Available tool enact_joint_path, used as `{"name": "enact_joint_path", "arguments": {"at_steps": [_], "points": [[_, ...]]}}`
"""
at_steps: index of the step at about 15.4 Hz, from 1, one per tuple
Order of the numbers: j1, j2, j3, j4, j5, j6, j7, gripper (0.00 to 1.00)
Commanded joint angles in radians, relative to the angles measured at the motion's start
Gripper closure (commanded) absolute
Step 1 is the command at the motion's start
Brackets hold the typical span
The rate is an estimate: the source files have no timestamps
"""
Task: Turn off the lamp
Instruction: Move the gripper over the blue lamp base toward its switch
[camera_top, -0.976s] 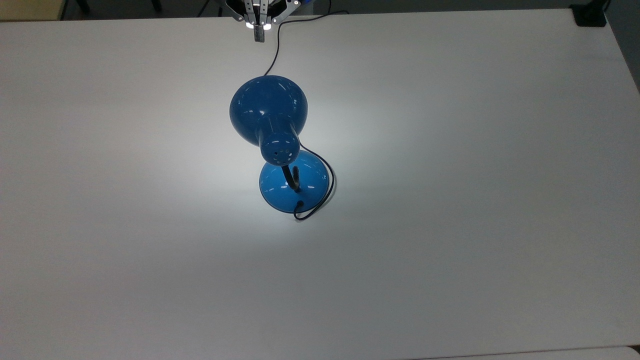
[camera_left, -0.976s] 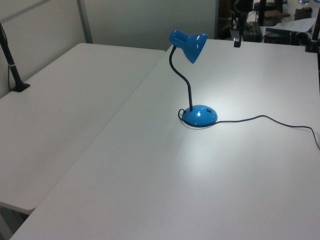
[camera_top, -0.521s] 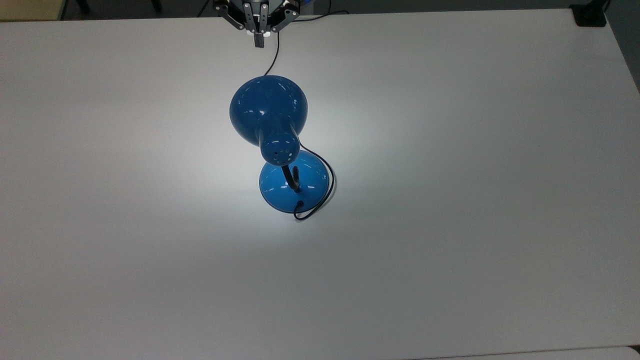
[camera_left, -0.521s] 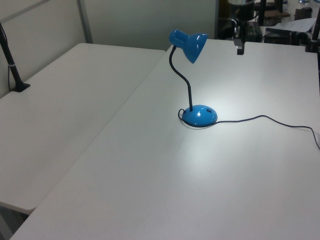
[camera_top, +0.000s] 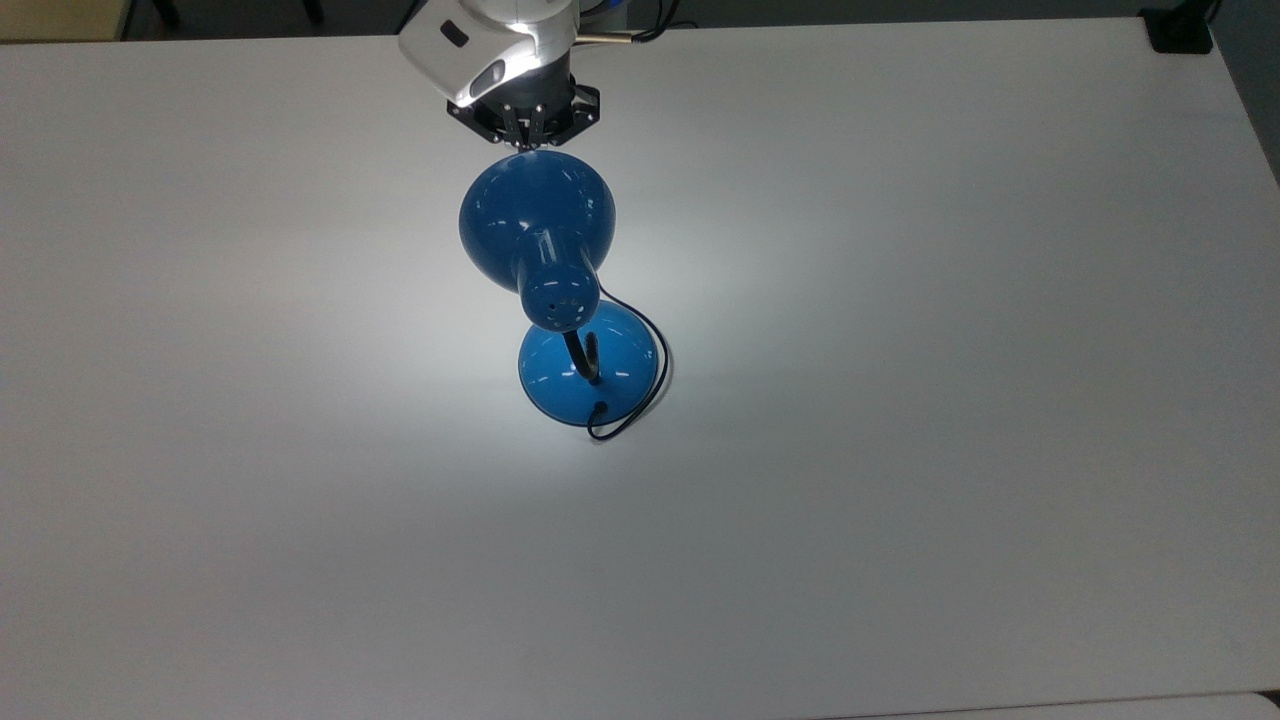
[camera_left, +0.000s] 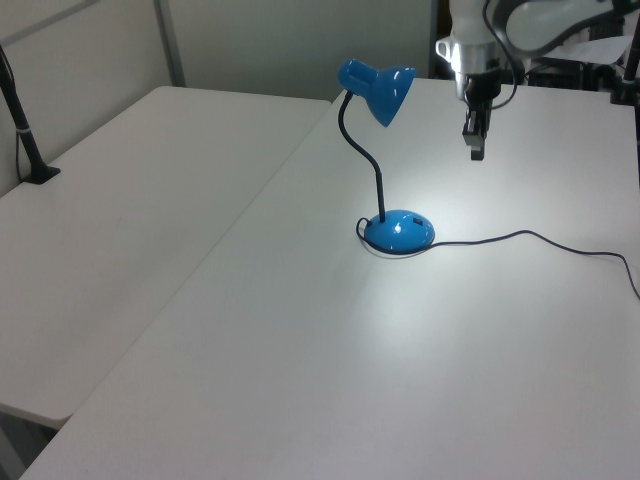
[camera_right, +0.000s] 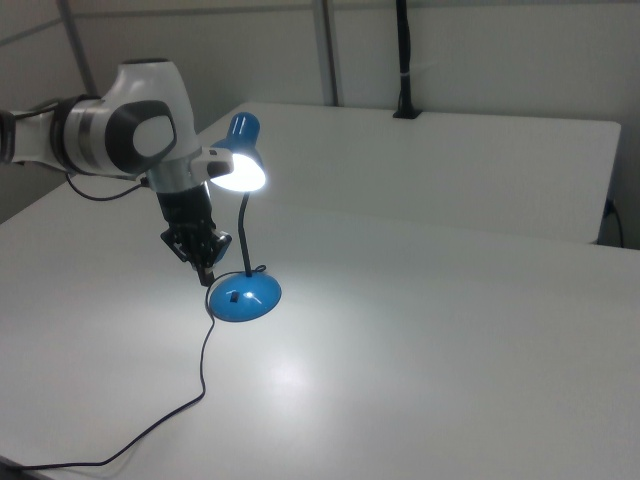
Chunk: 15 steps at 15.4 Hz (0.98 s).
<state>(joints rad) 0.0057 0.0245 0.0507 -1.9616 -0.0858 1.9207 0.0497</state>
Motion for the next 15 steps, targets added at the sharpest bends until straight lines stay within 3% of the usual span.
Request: {"name": "enact_joint_path", "arguments": {"at_steps": [1, 8, 15], "points": [[0.008, 0.02, 0.001, -0.077, -0.019, 0.119, -0.014, 1.0], [0.023, 0.127, 0.006, -0.092, -0.048, 0.328, -0.014, 1.0], [0.03, 0.147, 0.006, -0.137, -0.052, 0.452, -0.013, 1.0]]}}
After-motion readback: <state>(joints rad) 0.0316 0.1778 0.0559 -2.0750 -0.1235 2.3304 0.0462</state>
